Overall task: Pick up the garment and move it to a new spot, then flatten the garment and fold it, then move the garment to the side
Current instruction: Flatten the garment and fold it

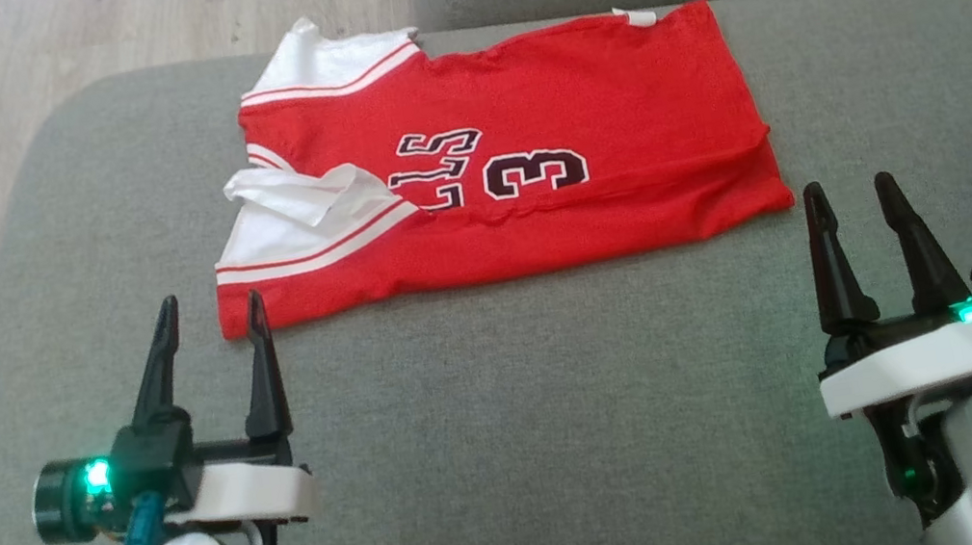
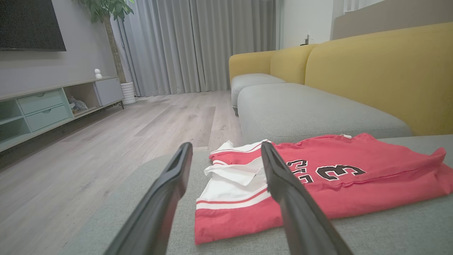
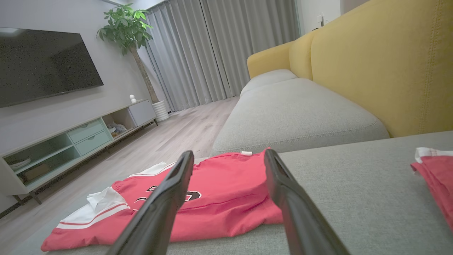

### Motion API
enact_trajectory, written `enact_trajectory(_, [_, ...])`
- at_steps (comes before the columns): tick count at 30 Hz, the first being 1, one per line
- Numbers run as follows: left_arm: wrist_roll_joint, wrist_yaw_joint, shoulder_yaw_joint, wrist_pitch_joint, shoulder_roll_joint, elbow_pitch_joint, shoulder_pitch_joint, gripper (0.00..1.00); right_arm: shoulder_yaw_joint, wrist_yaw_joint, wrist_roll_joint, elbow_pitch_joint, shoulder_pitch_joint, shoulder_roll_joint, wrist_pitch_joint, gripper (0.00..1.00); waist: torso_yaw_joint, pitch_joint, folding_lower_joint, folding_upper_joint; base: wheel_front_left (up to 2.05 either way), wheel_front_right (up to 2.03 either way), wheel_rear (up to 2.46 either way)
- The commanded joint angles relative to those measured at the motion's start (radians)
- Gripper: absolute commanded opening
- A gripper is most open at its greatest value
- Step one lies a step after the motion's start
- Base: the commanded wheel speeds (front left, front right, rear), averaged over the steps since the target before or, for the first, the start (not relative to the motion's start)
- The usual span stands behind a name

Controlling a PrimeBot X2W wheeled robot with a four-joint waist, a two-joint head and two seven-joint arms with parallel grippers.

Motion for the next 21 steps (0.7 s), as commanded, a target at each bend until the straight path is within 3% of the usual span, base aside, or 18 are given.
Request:
enact_trajectory(1, [0.013,-0.007,0.059,-0.005,0.015,-0.027,-0.042,1.0,0.03,0.007,0.007,-0.04,-0.027,0.004,-0.006,1.0,-0.006,0.01,0.0,-0.0001,0.0,0.0,0.0])
enact_trajectory(6, [0.034,-0.057,0.085,-0.005,0.016,0.042,-0.073,1.0,0.045,0.007,0.01,-0.046,-0.051,0.004,-0.006,1.0,-0.027,0.05,0.0,-0.0001,0.0,0.0,0.0])
enact_trajectory(13, [0.017,-0.135,0.069,0.081,0.043,0.287,-0.21,1.0,0.063,0.007,0.007,-0.055,-0.089,0.004,-0.006,1.0,-0.064,0.147,0.0,-0.0001,0.0,0.0,0.0])
enact_trajectory(21, [0.012,-0.166,0.068,0.144,0.06,0.541,-0.376,1.0,0.07,0.007,0.002,-0.072,-0.13,0.004,-0.006,1.0,-0.094,0.243,0.0,-0.0001,0.0,0.0,0.0])
